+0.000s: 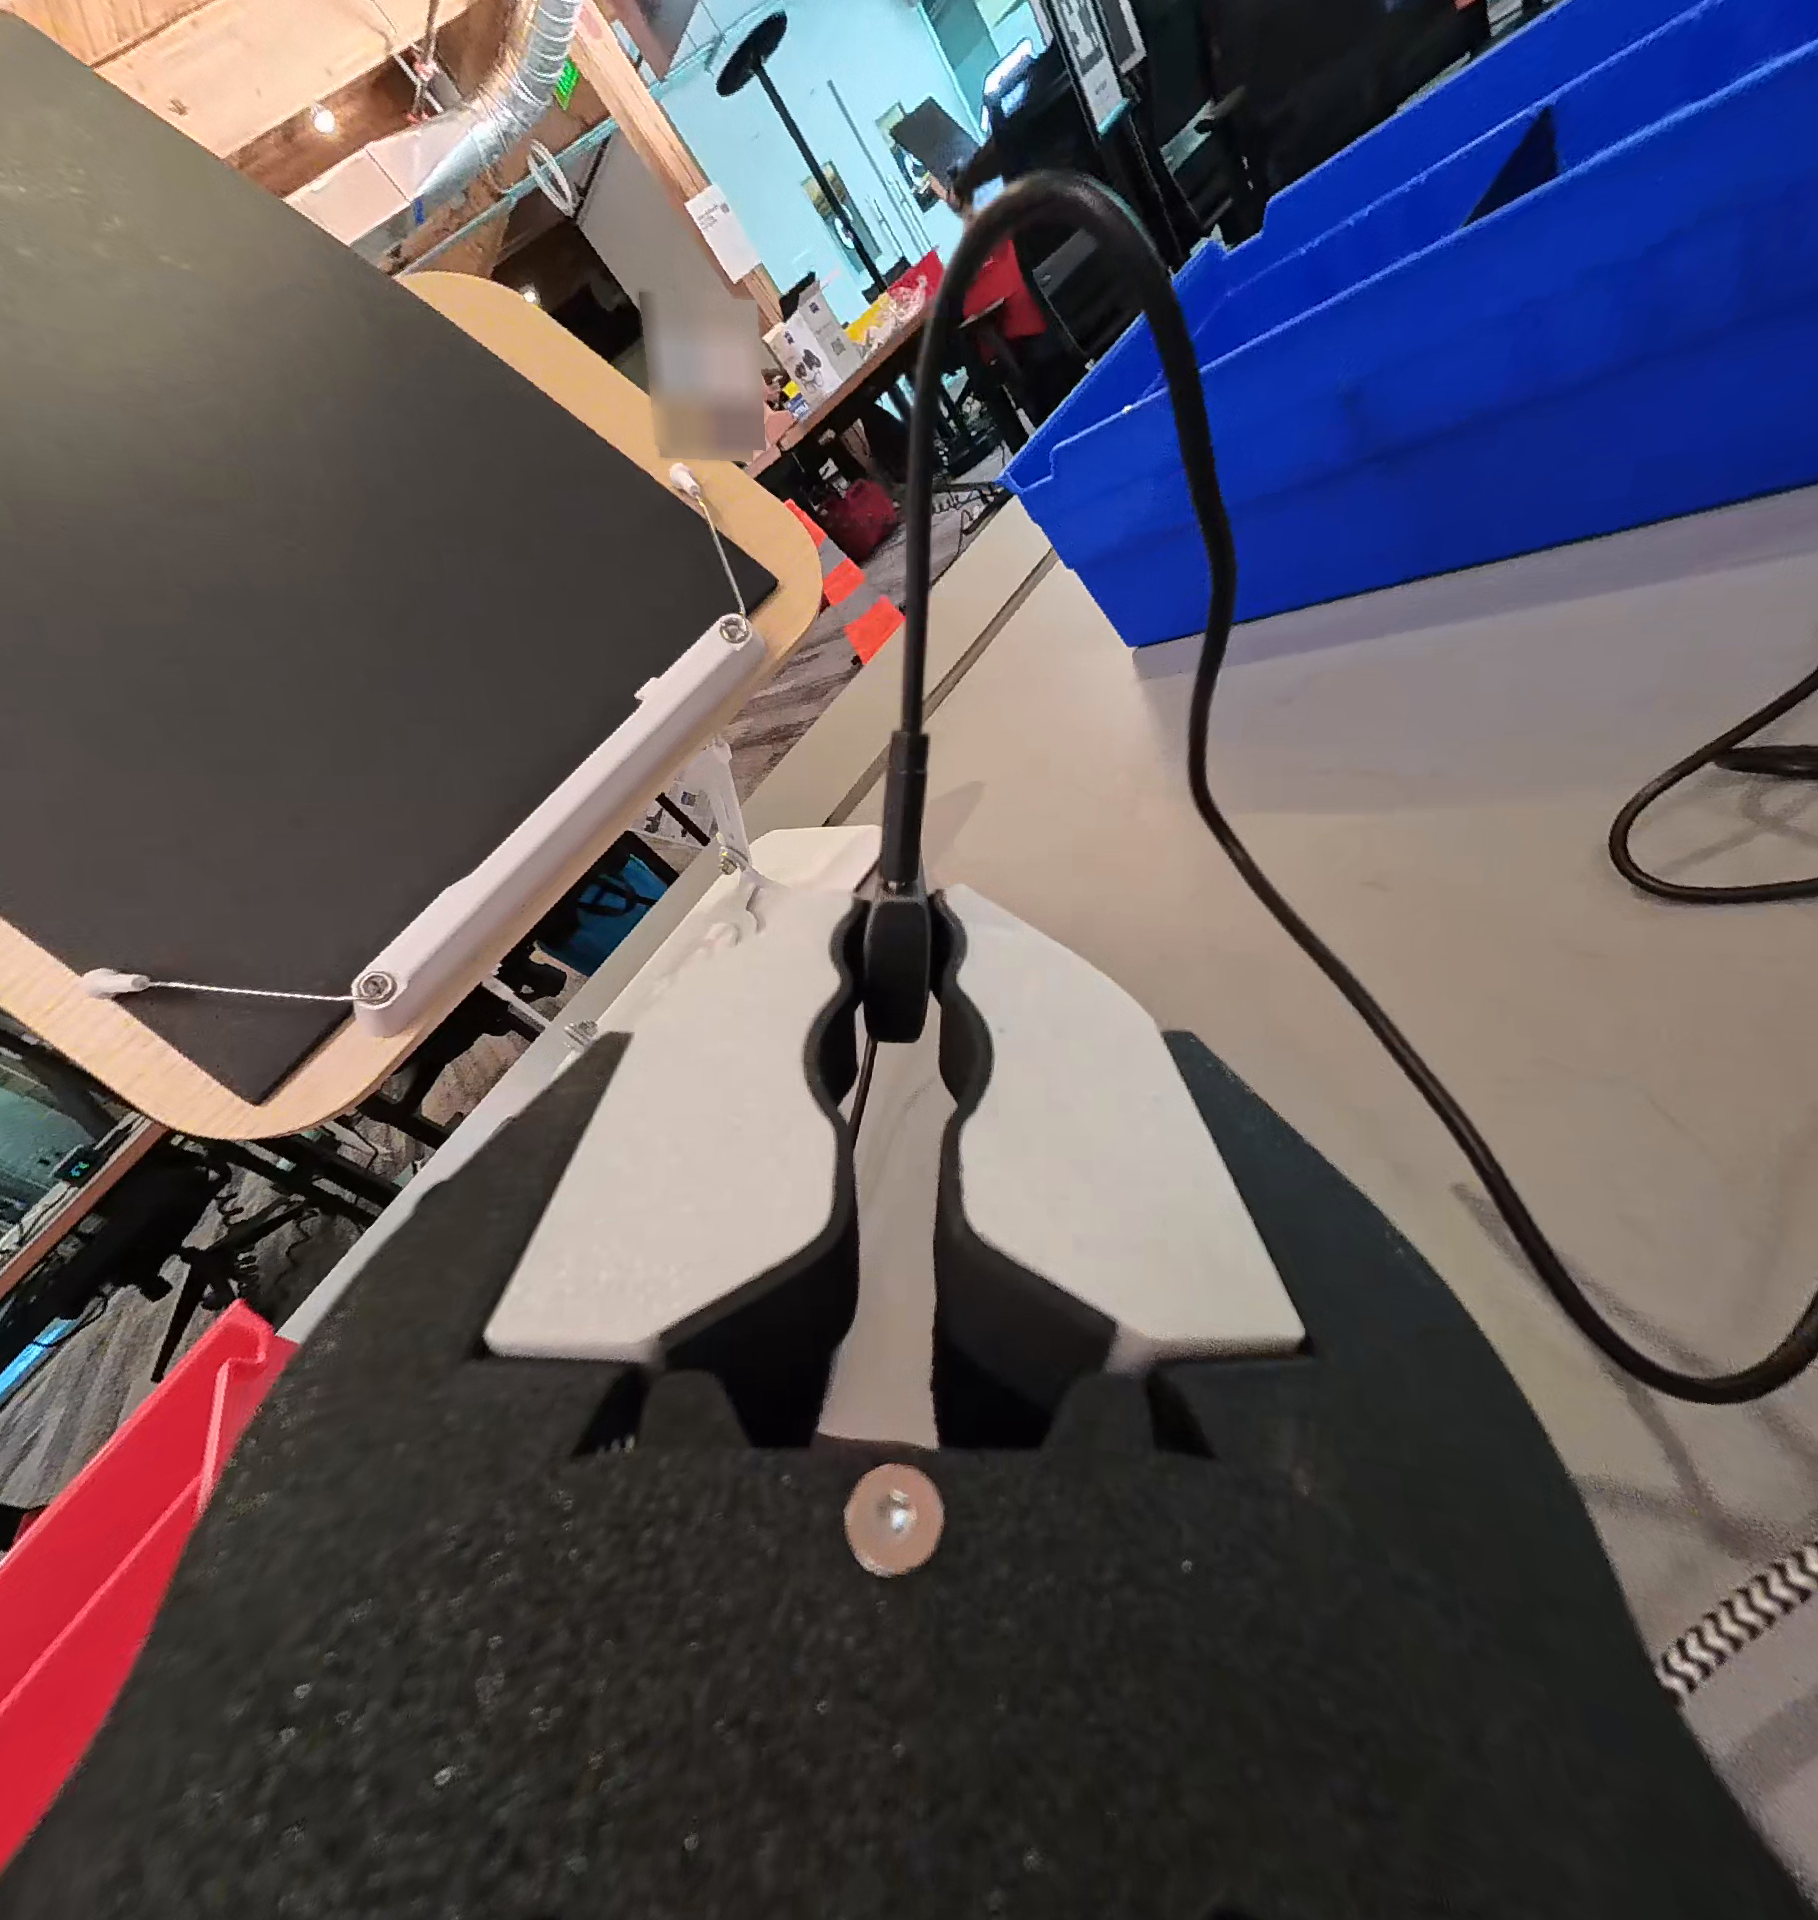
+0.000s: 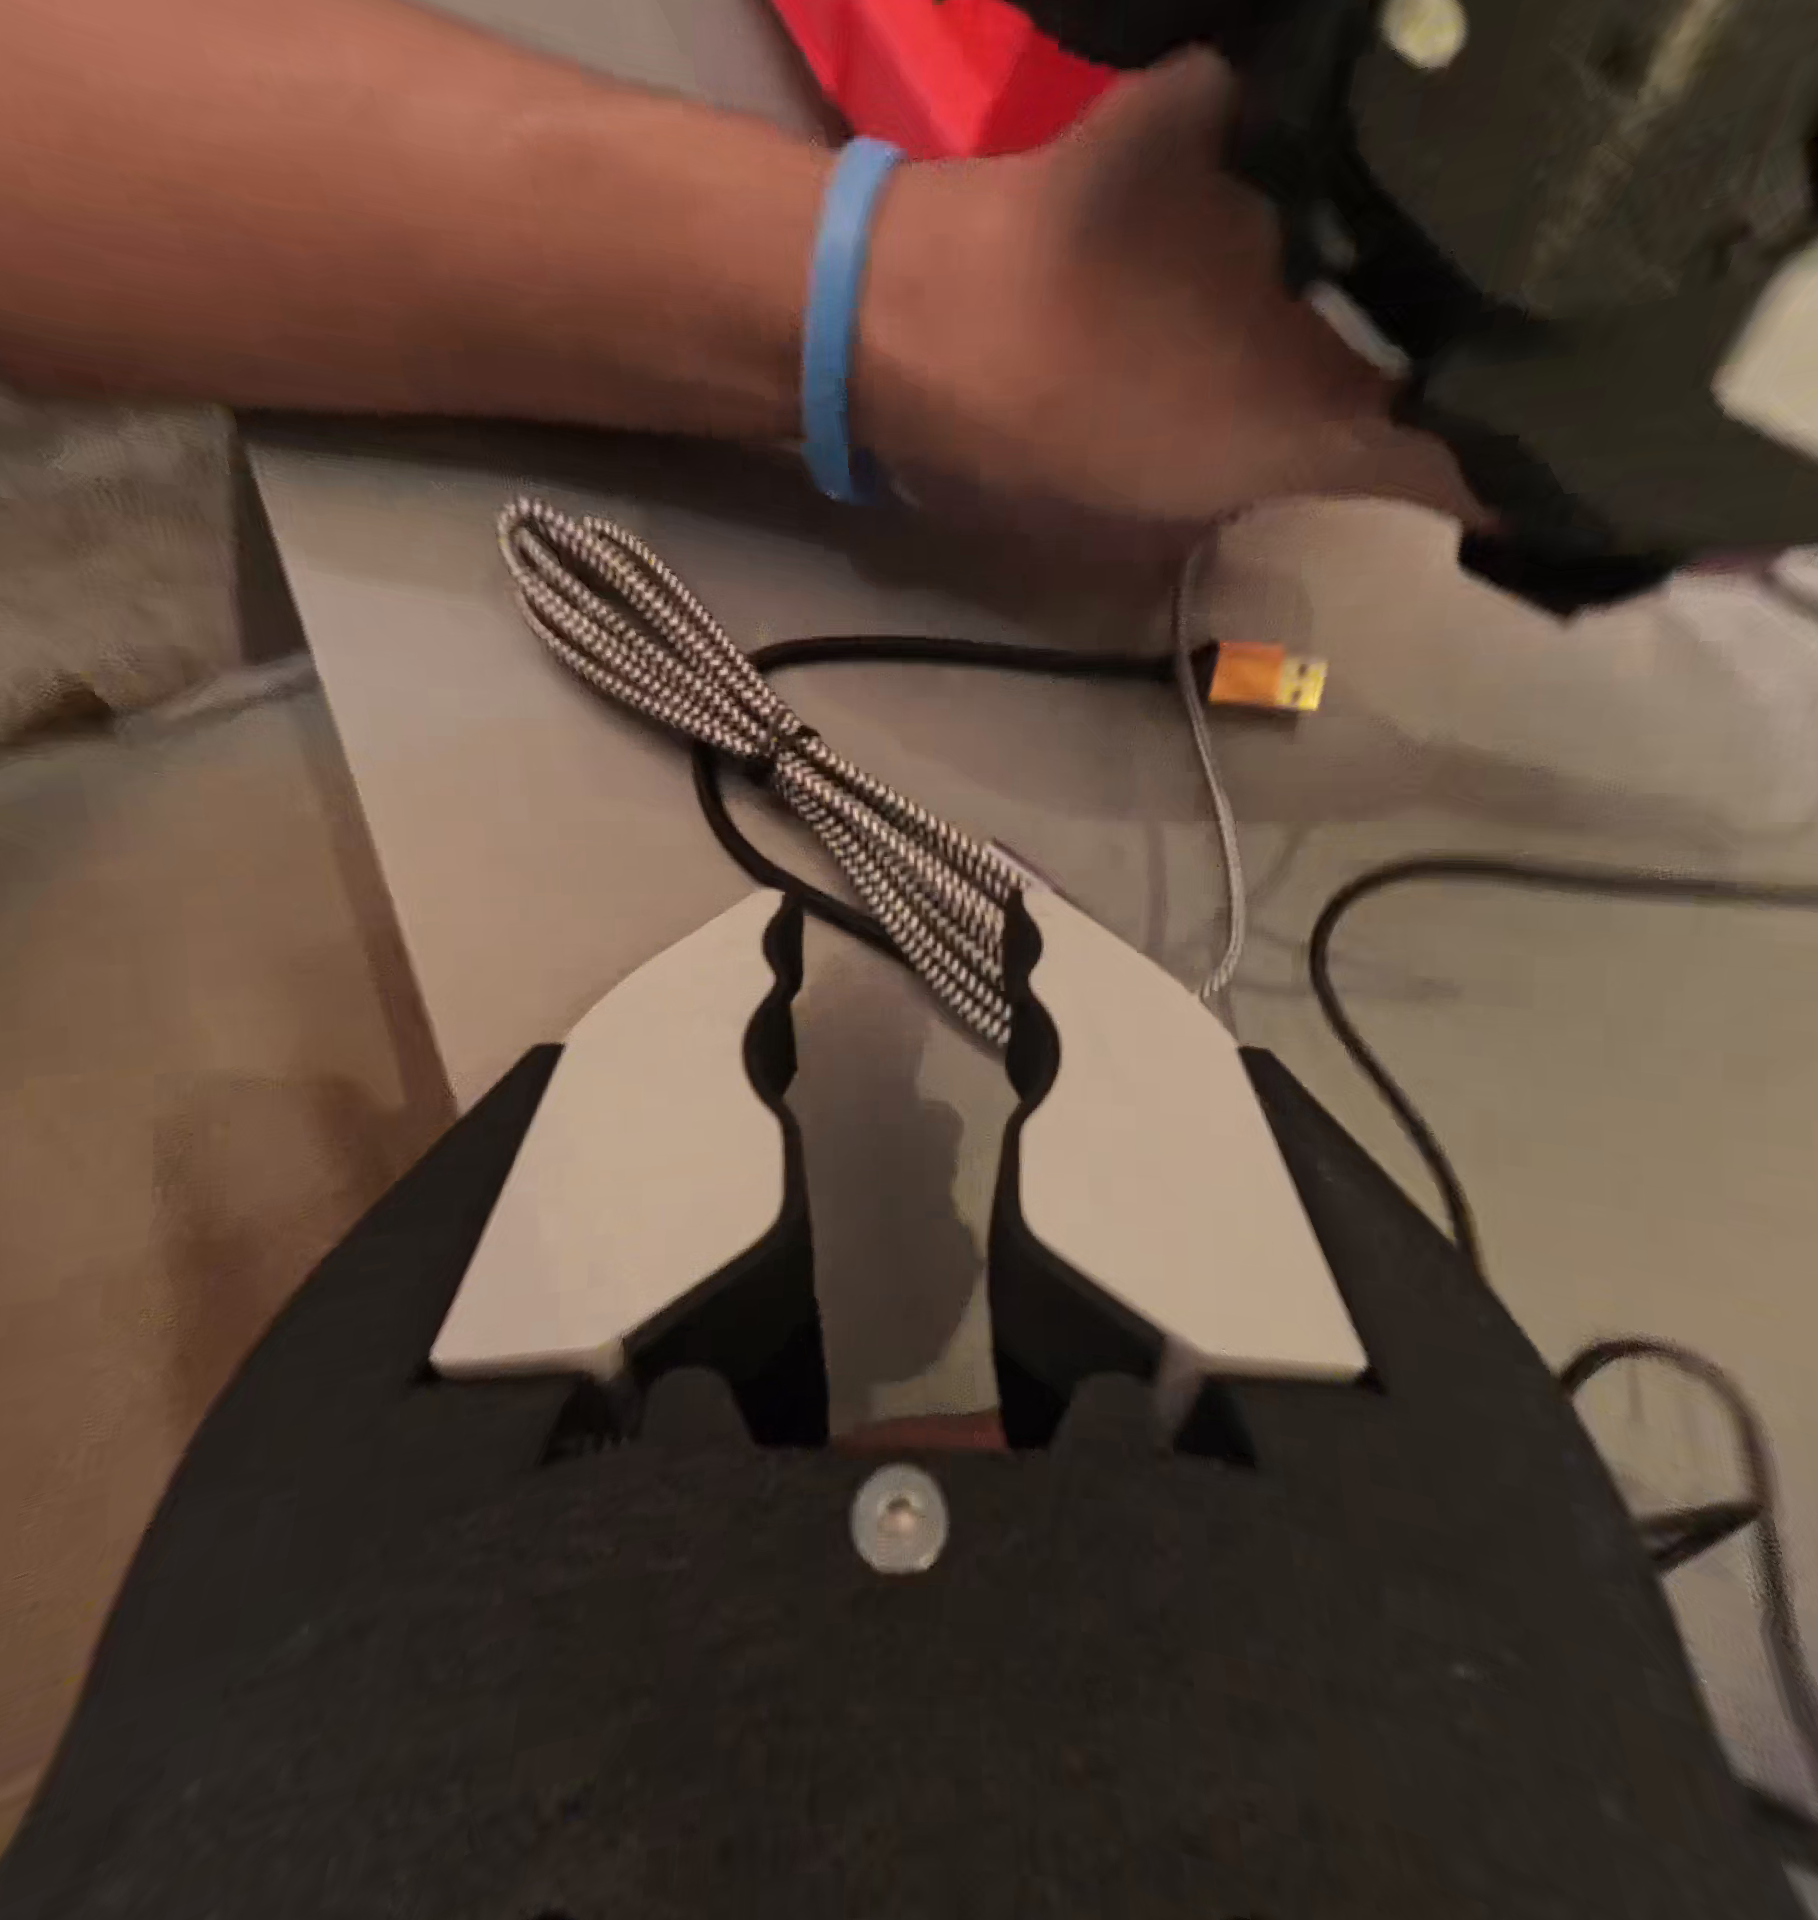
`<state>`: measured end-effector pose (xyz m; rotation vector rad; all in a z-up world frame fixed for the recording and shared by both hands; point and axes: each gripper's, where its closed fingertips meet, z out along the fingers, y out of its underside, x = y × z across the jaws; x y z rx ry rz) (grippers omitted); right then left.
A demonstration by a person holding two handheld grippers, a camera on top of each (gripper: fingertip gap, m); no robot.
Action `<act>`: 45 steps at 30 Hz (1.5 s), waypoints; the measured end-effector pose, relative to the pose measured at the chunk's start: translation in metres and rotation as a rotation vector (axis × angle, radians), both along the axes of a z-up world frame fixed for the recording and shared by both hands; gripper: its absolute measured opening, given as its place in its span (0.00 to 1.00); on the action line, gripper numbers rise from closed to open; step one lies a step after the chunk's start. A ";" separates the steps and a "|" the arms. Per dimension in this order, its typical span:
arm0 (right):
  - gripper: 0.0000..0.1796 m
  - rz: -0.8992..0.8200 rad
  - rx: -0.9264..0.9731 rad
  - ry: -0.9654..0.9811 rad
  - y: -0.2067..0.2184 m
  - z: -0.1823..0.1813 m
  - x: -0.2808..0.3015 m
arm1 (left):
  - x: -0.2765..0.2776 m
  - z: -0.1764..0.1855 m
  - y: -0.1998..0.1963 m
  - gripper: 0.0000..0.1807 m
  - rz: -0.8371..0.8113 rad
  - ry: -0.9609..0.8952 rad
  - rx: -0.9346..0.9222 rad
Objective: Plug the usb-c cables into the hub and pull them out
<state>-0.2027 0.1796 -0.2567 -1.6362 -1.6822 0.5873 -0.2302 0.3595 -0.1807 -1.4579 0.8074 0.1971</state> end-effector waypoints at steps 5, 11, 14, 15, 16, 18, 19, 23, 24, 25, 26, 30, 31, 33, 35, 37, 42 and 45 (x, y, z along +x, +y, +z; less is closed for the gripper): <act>0.23 0.096 -0.011 -0.102 -0.003 -0.012 -0.029 | -0.002 -0.002 0.000 0.05 -0.013 -0.005 -0.025; 0.07 0.239 0.133 -0.209 0.001 -0.011 -0.016 | -0.012 0.000 0.001 0.05 -0.018 -0.048 -0.046; 0.06 0.377 0.242 -0.164 -0.010 0.017 0.014 | -0.015 0.003 0.000 0.05 -0.014 -0.059 -0.044; 0.06 0.404 0.289 -0.127 -0.013 0.029 0.023 | -0.016 0.004 0.001 0.05 -0.012 -0.063 -0.043; 0.06 0.413 0.341 -0.078 -0.015 0.043 0.031 | -0.018 0.005 0.001 0.05 -0.009 -0.065 -0.040; 0.06 0.421 0.390 -0.023 -0.019 0.062 0.049 | -0.018 0.005 0.002 0.05 -0.008 -0.067 -0.045; 0.06 0.425 0.376 -0.044 -0.022 0.063 0.061 | -0.018 0.004 0.003 0.05 -0.006 -0.067 -0.045; 0.05 0.361 0.292 -0.240 -0.007 0.038 0.122 | -0.019 0.003 0.004 0.05 0.001 -0.056 -0.045; 0.06 0.328 0.231 -0.282 -0.001 0.026 0.138 | -0.019 0.003 0.004 0.05 0.001 -0.057 -0.046; 0.06 0.289 0.169 -0.311 0.006 0.015 0.151 | -0.019 0.003 0.004 0.05 0.002 -0.058 -0.047; 0.06 0.245 0.134 -0.317 0.014 0.005 0.159 | -0.019 0.003 0.004 0.05 0.001 -0.058 -0.047; 0.07 0.180 -0.006 -0.231 0.023 -0.013 0.169 | -0.016 0.001 0.002 0.05 -0.002 -0.029 -0.040; 0.09 0.173 -0.048 -0.214 0.021 -0.013 0.171 | -0.015 0.001 0.001 0.05 -0.005 -0.016 -0.034; 0.14 0.148 -0.155 -0.176 0.019 -0.005 0.176 | -0.013 0.001 -0.002 0.05 -0.011 0.021 -0.011; 0.18 0.097 -0.234 -0.069 0.024 0.019 0.176 | -0.011 0.000 -0.003 0.05 -0.017 0.070 0.011; 0.15 -0.040 -0.232 0.072 0.049 0.046 0.168 | -0.004 -0.003 -0.006 0.05 -0.035 0.132 0.023; 0.14 -0.413 -0.154 0.063 0.101 0.019 0.141 | 0.014 0.002 -0.020 0.05 -0.091 0.220 0.125; 0.12 -0.472 -0.059 0.049 0.112 0.015 0.127 | 0.015 0.014 -0.027 0.05 -0.104 0.190 0.186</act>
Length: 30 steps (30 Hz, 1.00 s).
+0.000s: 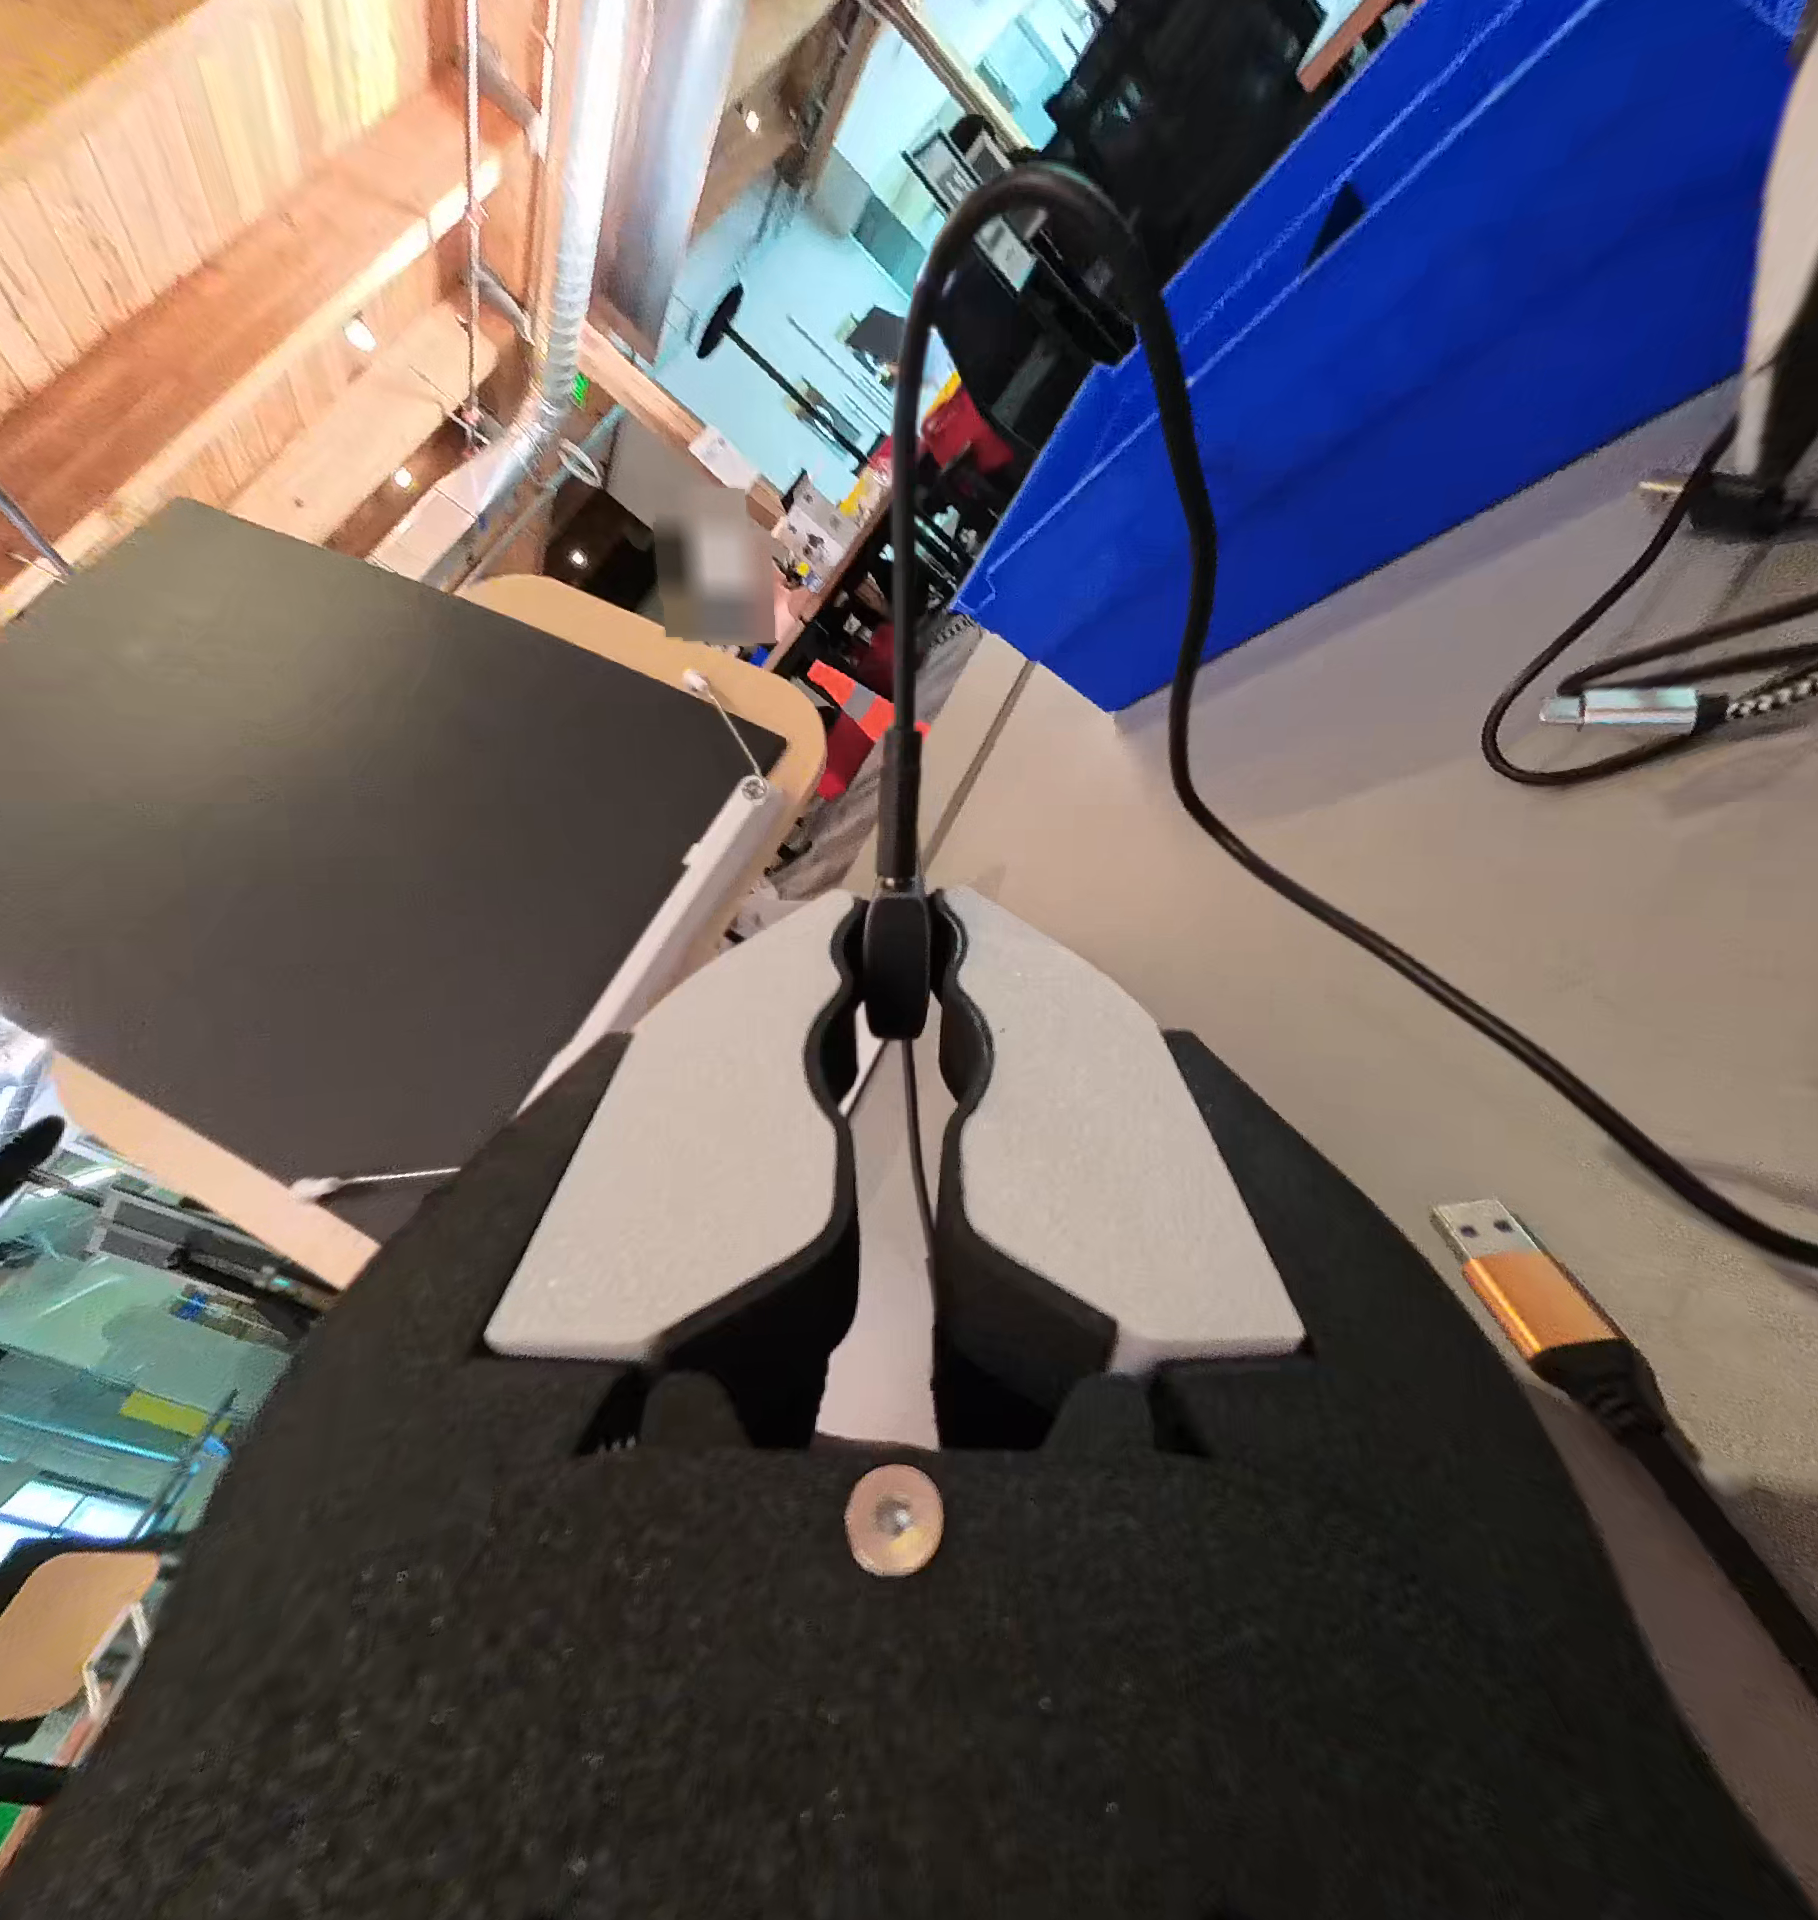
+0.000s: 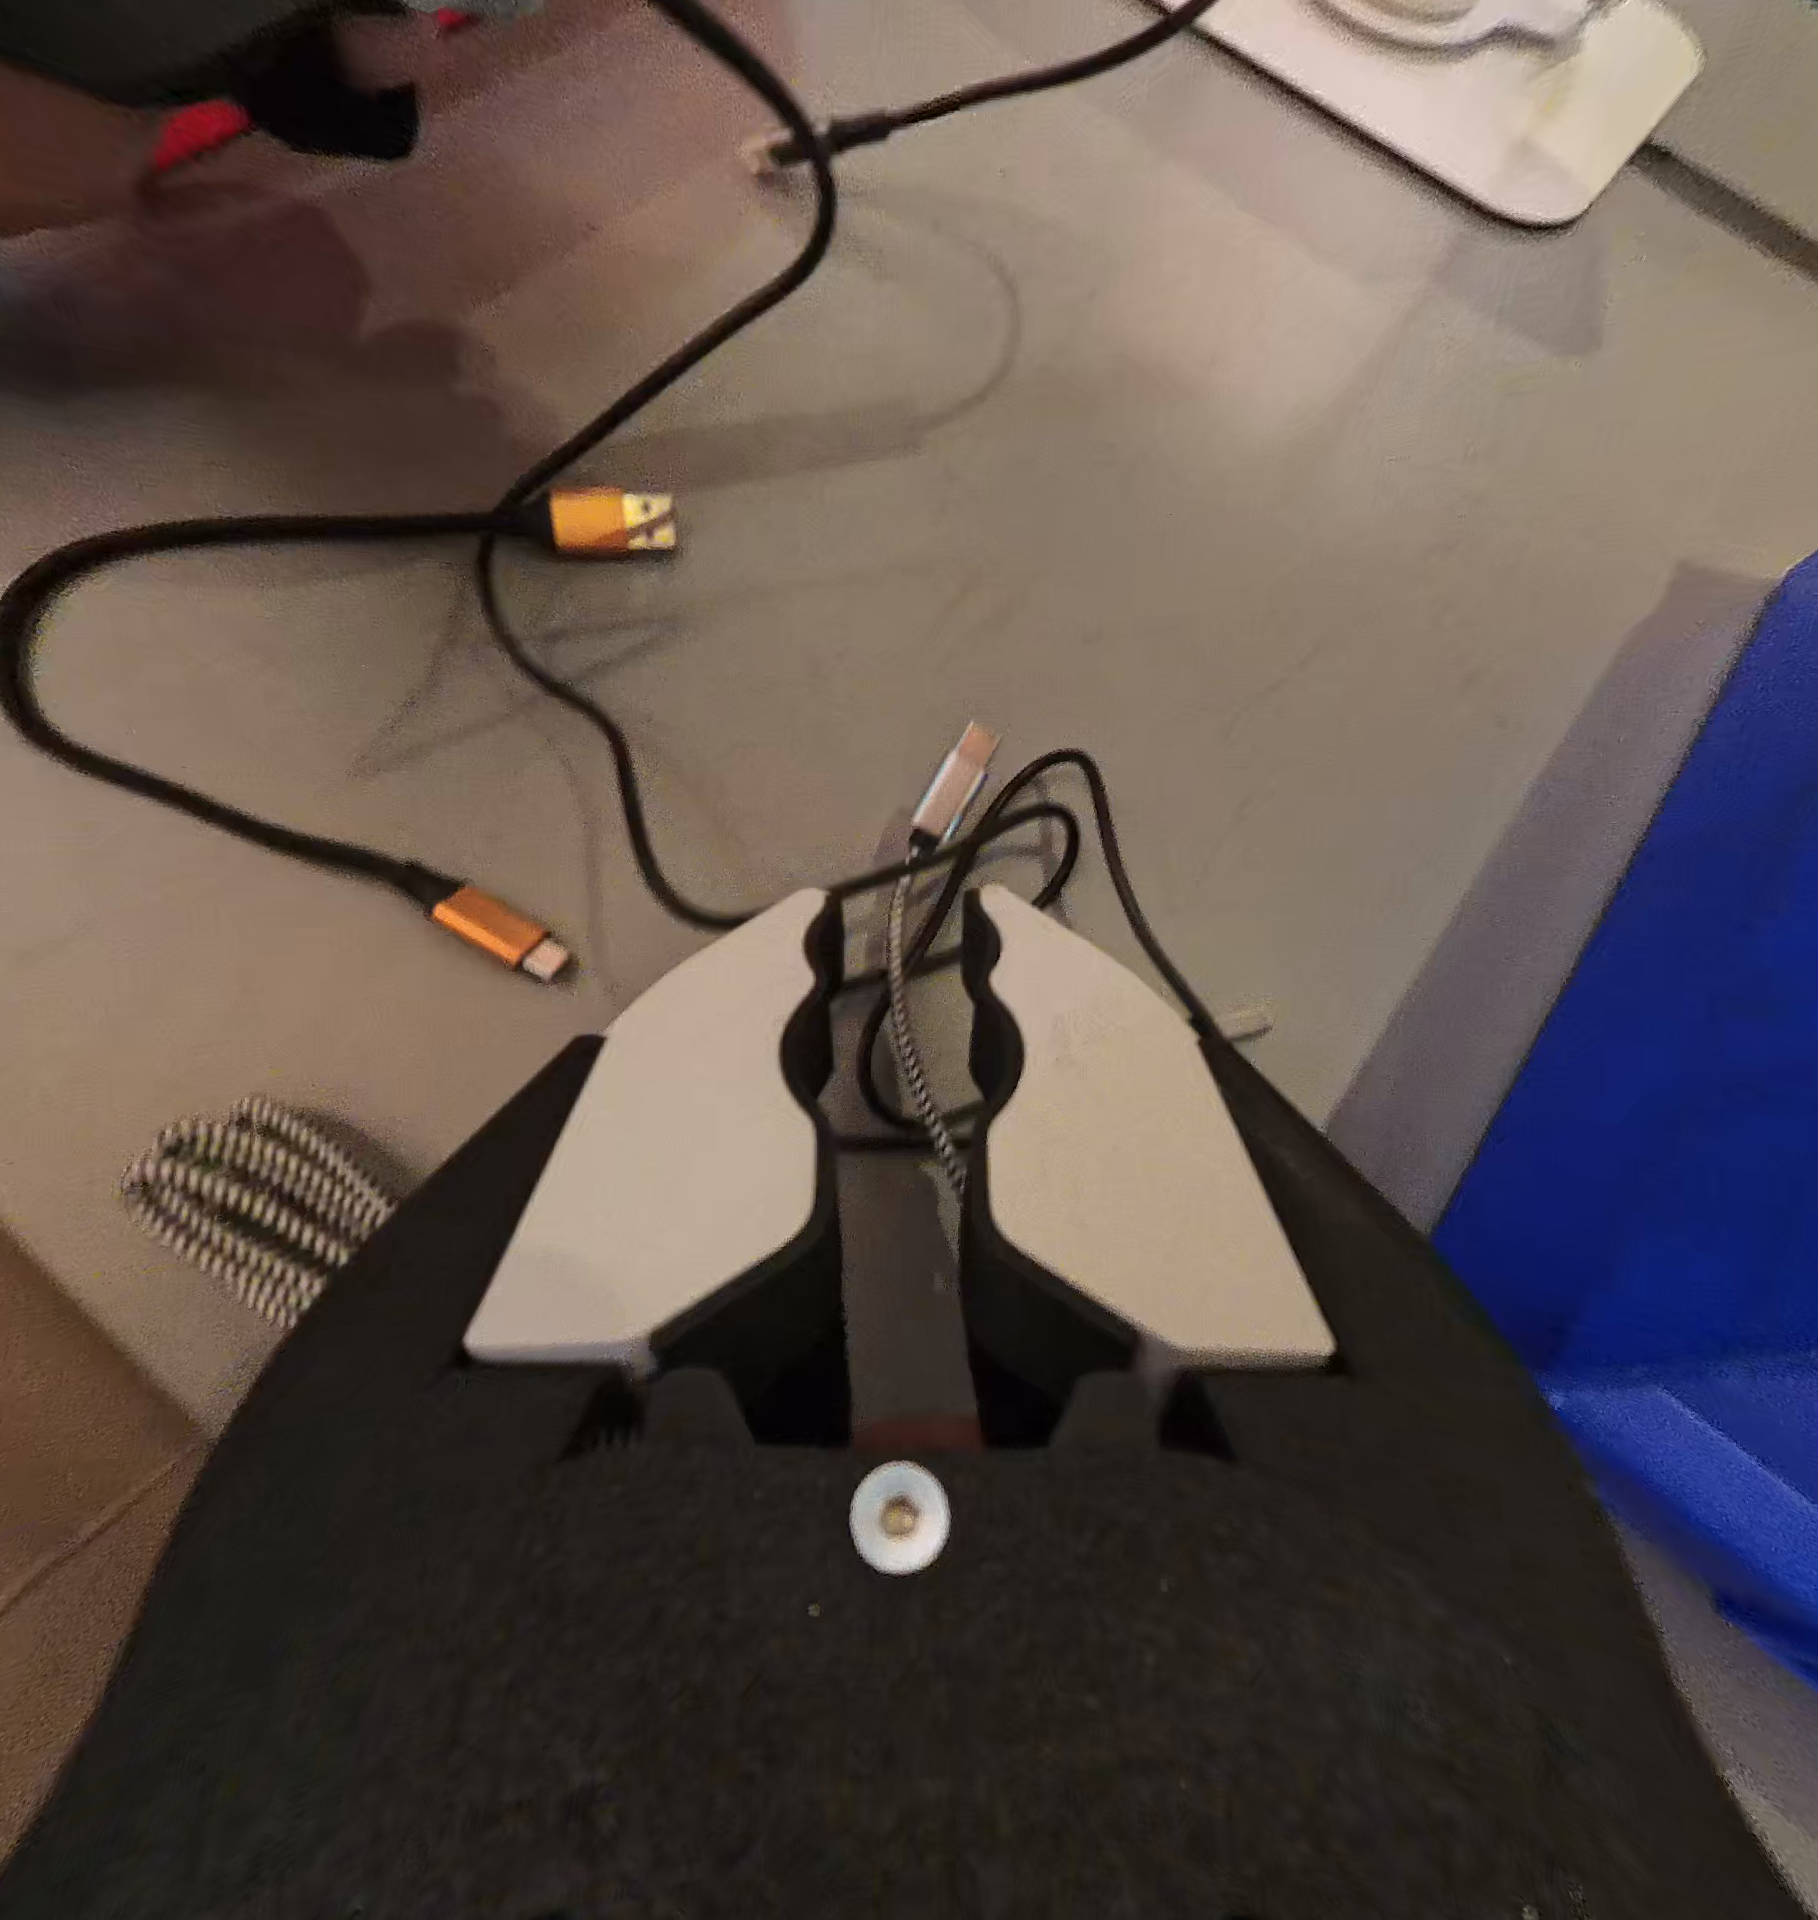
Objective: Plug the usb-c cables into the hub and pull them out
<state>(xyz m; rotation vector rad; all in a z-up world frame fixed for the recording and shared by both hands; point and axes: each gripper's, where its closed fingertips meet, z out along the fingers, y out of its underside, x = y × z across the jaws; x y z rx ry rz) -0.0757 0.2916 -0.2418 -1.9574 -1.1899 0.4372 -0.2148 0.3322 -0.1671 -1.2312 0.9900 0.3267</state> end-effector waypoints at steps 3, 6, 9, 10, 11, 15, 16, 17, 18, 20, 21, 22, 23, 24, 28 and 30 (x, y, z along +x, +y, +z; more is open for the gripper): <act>0.12 -0.047 -0.051 0.053 0.009 0.006 -0.015 | 0.000 0.007 -0.003 0.05 -0.011 -0.016 0.039; 0.13 -0.087 -0.099 -0.046 0.017 -0.017 -0.022 | 0.003 0.009 -0.006 0.05 -0.024 -0.013 0.070; 0.13 -0.160 -0.062 -0.129 0.028 -0.032 -0.018 | 0.004 0.006 -0.004 0.05 -0.021 0.006 0.071; 0.13 -0.171 -0.048 -0.139 0.030 -0.032 -0.018 | 0.004 0.005 -0.004 0.05 -0.022 0.010 0.066; 0.12 -0.182 -0.037 -0.149 0.031 -0.032 -0.017 | 0.005 0.004 -0.004 0.05 -0.023 0.010 0.062; 0.10 -0.135 -0.047 -0.185 0.026 -0.038 -0.022 | 0.006 0.001 -0.003 0.05 -0.029 0.005 0.041; 0.09 -0.126 -0.051 -0.197 0.025 -0.041 -0.023 | 0.006 0.001 -0.002 0.05 -0.024 0.008 0.042; 0.06 -0.111 -0.049 -0.199 0.024 -0.042 -0.024 | 0.006 0.000 -0.002 0.05 -0.024 0.013 0.038; 0.05 -0.093 -0.044 -0.196 0.023 -0.041 -0.026 | 0.005 -0.001 -0.002 0.05 -0.025 0.016 0.033; 0.05 -0.049 -0.010 -0.166 0.022 -0.033 -0.031 | 0.005 -0.002 -0.001 0.05 -0.026 0.019 0.032; 0.05 -0.024 0.019 -0.142 0.021 -0.025 -0.033 | 0.005 -0.003 -0.001 0.05 -0.027 0.026 0.029; 0.05 -0.012 0.050 -0.113 0.021 -0.015 -0.034 | 0.005 -0.003 -0.001 0.05 -0.024 0.031 0.030; 0.05 0.017 0.063 -0.074 0.019 -0.005 -0.036 | 0.005 -0.004 -0.001 0.05 -0.023 0.034 0.030; 0.05 0.045 0.062 -0.026 0.016 0.005 -0.037 | 0.005 -0.005 0.000 0.05 -0.023 0.036 0.026; 0.05 0.070 -0.055 0.157 0.012 0.035 -0.027 | -0.001 -0.005 0.005 0.05 0.018 0.036 0.022; 0.05 0.168 -0.195 0.046 -0.005 0.020 -0.014 | -0.015 -0.001 0.012 0.05 0.103 0.014 0.016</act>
